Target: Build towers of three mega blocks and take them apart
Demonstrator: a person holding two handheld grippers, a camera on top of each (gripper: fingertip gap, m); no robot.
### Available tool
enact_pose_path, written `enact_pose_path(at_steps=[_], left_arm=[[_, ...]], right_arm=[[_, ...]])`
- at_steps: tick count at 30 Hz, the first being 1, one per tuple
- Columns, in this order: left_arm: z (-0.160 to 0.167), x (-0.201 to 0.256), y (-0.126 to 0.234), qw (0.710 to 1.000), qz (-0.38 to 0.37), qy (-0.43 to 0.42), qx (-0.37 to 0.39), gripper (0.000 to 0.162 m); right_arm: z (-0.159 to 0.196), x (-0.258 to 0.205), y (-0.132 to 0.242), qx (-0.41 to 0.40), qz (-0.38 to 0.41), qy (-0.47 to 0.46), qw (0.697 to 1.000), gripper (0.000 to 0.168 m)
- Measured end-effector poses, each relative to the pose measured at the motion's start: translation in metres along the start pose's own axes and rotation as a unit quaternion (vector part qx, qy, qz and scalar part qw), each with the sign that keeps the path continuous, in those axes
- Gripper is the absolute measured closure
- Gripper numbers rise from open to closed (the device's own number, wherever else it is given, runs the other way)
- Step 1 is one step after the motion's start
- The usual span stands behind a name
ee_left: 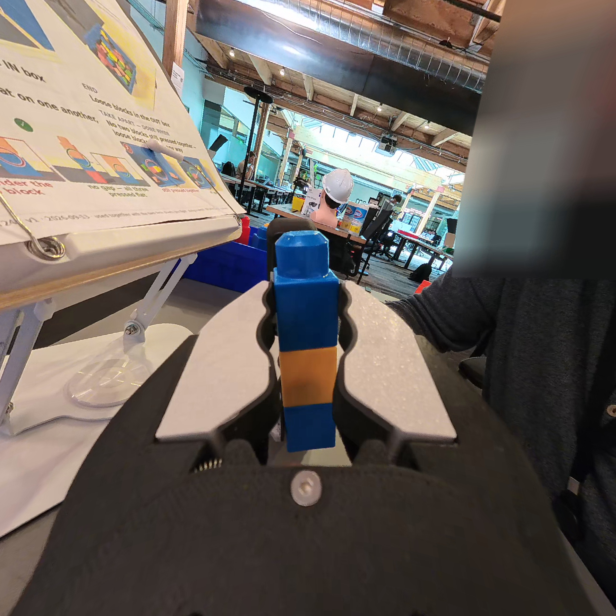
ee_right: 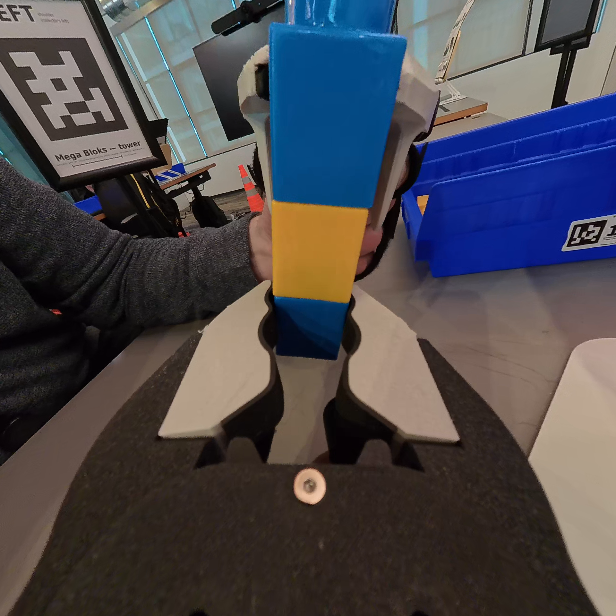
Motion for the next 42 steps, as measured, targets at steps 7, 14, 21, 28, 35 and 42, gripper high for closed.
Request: enact_pose_path(at_steps=[7, 14, 21, 28, 35, 42], left_arm=[[0.001, 0.001, -0.001, 1.0, 0.0, -0.004, -0.006, 0.126], [0.002, 0.001, 0.0, 1.0, 0.003, -0.004, -0.004, 0.126], [0.003, 0.005, 0.007, 0.999, 0.021, 0.021, -0.011, 0.116], [0.026, 0.003, -0.001, 0.996, 0.004, 0.008, -0.084, 0.111], [0.033, -0.003, -0.001, 0.995, -0.017, -0.006, -0.096, 0.126], [0.035, -0.003, -0.001, 0.994, -0.021, -0.017, -0.101, 0.126]], right_arm=[[0.001, 0.0, -0.001, -0.005, -0.001, 0.002, 1.0, 0.134], [0.001, -0.001, -0.001, -0.006, -0.002, 0.003, 1.0, 0.134], [-0.002, 0.0, 0.001, 0.011, 0.004, 0.001, 1.0, 0.133], [-0.002, 0.003, 0.001, 0.01, 0.017, 0.001, 1.0, 0.133], [0.0, 0.004, 0.0, 0.003, 0.025, 0.005, 1.0, 0.133], [0.0, 0.004, -0.001, -0.001, 0.028, 0.006, 1.0, 0.133]])
Point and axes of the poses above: each gripper's, where its closed fingertips meet, y back along the fingers, z out of its underside, x = y × z across the jaws, the point moved 3 cm from there along y, back along the fingers, and after that the axes turned 3 degrees about x, right-handed, at the moved point
